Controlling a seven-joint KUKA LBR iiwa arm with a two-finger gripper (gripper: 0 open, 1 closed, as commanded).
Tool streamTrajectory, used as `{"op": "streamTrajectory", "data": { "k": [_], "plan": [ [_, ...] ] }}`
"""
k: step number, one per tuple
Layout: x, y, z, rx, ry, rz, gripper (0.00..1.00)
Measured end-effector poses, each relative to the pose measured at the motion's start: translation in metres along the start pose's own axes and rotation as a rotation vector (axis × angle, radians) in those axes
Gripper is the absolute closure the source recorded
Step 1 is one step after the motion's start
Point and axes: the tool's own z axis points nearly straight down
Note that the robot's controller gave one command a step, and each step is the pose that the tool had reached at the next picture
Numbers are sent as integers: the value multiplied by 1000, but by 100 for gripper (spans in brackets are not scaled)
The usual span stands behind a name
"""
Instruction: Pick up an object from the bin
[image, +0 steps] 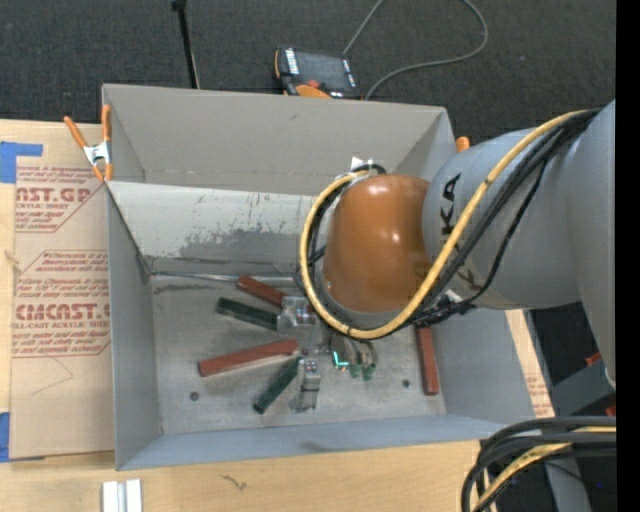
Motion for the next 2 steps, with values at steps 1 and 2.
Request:
{"op": "streamTrajectory", "data": {
  "k": [1, 2],
  "plan": [
    [-18, -3, 102, -1, -8, 11, 0],
    [-19, -2, 96, -4, -10, 10, 100]
  ]
}}
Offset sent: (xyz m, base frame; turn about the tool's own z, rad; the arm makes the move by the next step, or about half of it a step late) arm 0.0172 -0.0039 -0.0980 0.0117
